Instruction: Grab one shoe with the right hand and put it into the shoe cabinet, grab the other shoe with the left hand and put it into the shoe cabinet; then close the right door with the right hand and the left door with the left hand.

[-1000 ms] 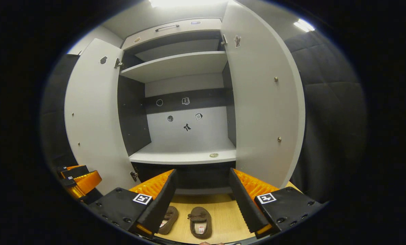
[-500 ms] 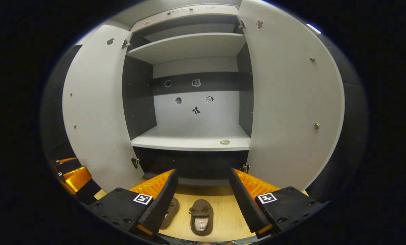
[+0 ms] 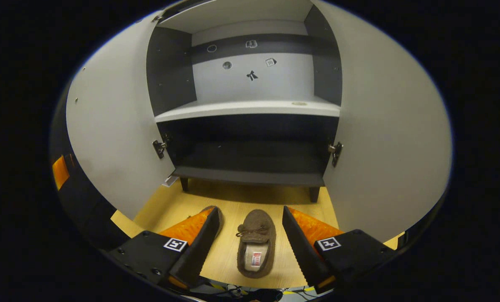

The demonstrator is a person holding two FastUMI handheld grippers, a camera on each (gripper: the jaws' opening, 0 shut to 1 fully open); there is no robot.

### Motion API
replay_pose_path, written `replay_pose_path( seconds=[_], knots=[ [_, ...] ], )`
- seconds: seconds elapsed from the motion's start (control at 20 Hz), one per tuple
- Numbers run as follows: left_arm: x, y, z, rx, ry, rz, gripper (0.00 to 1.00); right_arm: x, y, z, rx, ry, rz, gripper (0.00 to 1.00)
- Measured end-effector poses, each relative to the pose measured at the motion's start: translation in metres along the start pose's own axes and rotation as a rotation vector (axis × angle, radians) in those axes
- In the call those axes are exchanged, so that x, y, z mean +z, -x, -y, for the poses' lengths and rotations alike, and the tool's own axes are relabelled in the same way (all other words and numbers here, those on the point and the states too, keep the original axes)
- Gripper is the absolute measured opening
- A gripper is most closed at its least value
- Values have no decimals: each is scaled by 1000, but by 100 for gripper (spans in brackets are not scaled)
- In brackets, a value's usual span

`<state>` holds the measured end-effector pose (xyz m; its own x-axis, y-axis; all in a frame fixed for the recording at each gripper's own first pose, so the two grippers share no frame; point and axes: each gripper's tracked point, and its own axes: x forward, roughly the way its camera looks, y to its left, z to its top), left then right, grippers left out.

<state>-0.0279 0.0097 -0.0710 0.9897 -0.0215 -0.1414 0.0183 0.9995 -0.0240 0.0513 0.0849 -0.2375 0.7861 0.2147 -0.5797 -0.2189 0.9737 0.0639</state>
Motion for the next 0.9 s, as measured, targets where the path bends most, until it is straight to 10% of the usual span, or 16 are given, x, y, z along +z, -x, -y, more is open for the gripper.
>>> replay_pose_path(
  seconds=[0.9],
  knots=[
    [-22, -4, -6, -5, 0, -73, 92, -137, -104, -23, 16, 34, -313, 93]
  ],
)
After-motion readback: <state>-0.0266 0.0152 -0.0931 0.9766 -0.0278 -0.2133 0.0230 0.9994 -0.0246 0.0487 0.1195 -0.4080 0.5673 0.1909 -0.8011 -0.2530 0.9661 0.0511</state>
